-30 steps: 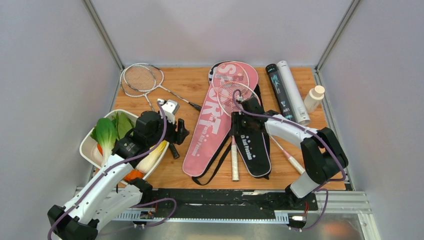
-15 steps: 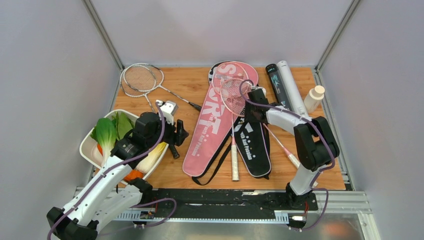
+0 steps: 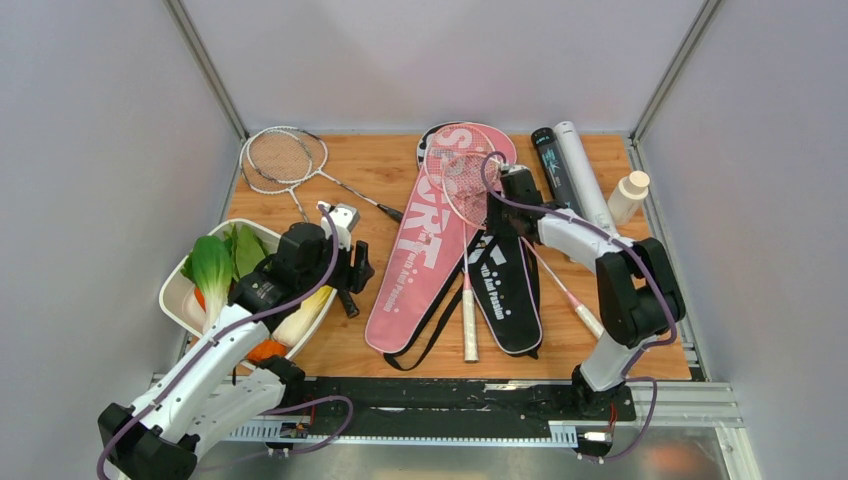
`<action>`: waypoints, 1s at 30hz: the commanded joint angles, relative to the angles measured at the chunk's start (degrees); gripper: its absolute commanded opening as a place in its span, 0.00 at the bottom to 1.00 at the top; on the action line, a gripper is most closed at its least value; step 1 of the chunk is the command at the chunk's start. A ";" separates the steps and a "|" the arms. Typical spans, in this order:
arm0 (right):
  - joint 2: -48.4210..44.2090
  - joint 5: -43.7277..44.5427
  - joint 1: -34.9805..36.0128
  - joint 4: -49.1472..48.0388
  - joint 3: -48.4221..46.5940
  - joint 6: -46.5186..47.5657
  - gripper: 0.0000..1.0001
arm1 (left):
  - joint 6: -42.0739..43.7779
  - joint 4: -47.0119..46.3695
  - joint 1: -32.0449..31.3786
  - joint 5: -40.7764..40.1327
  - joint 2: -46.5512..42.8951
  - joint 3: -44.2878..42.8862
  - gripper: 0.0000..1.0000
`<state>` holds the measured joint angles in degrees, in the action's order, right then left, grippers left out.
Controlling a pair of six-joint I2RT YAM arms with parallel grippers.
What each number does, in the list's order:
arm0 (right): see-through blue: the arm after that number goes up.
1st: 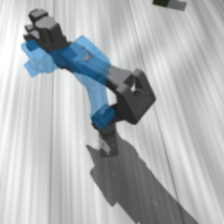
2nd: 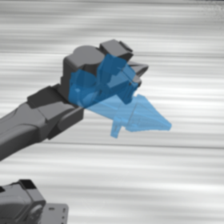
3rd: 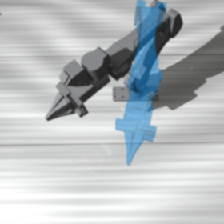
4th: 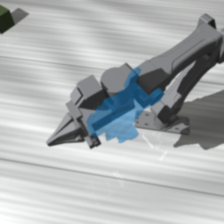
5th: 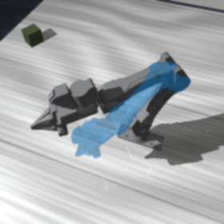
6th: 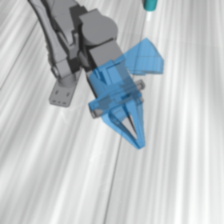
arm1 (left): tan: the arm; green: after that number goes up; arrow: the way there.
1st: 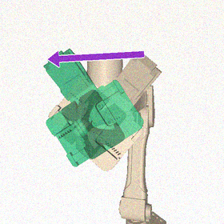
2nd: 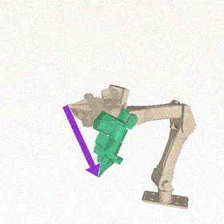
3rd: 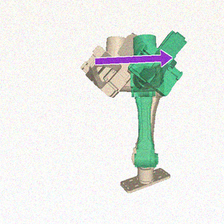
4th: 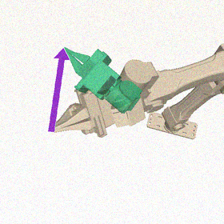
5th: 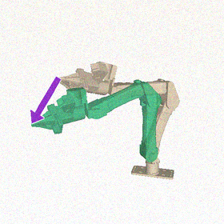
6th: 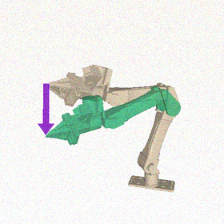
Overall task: Pack up the badminton gear
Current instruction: Adjust the racket at the center of the board, then pick up the racket from the center of the board.
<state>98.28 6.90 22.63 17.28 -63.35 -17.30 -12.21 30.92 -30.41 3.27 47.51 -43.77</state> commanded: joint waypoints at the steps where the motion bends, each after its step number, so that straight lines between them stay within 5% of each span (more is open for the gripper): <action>1: -5.20 -10.30 0.12 1.61 -1.81 5.34 0.55 | 1.24 -1.83 -0.28 2.67 0.43 -1.11 0.69; 6: -7.35 -16.32 5.06 -0.65 3.13 -2.10 0.52 | 0.61 -1.55 -0.33 1.46 1.24 -0.74 0.68; 14: -2.08 -2.01 12.70 -2.69 5.08 -6.70 0.48 | -1.87 -2.84 -4.77 -1.19 3.47 -0.59 0.61; 22: -0.67 0.62 14.97 -3.11 5.84 -6.88 0.41 | -2.82 -3.78 -9.17 -6.72 2.68 1.38 0.62; 30: 2.12 -1.20 14.90 -4.66 5.64 -5.97 0.05 | -4.18 -5.92 -10.10 -6.91 3.36 2.71 0.62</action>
<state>98.78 5.89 37.30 15.14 -57.36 -22.76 -14.72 27.88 -40.10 -2.57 50.98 -41.25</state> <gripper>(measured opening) 0.135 0.617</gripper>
